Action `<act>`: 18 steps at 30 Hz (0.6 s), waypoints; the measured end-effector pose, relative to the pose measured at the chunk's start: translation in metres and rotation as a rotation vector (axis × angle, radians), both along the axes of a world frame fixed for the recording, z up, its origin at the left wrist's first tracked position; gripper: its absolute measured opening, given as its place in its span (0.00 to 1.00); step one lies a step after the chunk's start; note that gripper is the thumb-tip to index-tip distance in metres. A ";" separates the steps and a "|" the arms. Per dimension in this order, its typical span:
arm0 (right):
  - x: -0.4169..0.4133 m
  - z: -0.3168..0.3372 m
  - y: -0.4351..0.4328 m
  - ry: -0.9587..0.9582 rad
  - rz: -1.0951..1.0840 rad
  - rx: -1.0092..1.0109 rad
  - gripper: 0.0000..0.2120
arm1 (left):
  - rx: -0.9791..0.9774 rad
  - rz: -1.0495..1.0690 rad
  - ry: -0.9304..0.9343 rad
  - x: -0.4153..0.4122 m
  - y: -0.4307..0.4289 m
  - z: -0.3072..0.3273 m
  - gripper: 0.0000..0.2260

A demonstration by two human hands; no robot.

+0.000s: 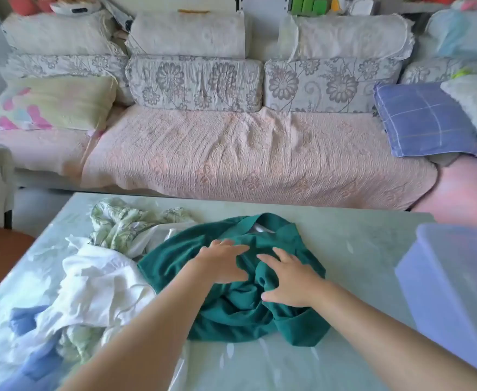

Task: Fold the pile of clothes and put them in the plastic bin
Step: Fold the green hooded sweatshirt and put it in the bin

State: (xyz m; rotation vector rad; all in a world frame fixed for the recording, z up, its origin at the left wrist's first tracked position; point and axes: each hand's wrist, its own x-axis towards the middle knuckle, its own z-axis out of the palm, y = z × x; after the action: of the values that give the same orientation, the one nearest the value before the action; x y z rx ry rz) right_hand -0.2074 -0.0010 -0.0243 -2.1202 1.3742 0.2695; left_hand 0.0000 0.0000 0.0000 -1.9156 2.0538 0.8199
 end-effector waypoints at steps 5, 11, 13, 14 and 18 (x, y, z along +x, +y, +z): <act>-0.010 -0.074 -0.010 0.059 0.070 -0.072 0.52 | -0.079 -0.145 -0.228 -0.008 -0.008 -0.087 0.47; -0.007 -0.125 -0.026 0.034 0.110 -0.224 0.46 | -0.365 -0.196 -0.334 -0.010 -0.023 -0.143 0.40; -0.009 -0.128 -0.024 0.039 0.134 -0.308 0.42 | -0.389 -0.182 -0.330 -0.012 -0.023 -0.146 0.38; -0.011 -0.129 -0.022 0.041 0.144 -0.353 0.40 | -0.401 -0.173 -0.323 -0.013 -0.020 -0.146 0.36; -0.027 -0.124 0.005 0.149 0.247 -0.595 0.33 | -0.467 -0.132 -0.280 -0.021 0.008 -0.137 0.24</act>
State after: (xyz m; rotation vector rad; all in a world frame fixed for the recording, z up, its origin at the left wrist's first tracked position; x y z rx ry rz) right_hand -0.2346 0.0042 -0.1480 -2.8186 1.3958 0.1232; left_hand -0.0208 0.0083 -0.1370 -1.9381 2.2965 0.0298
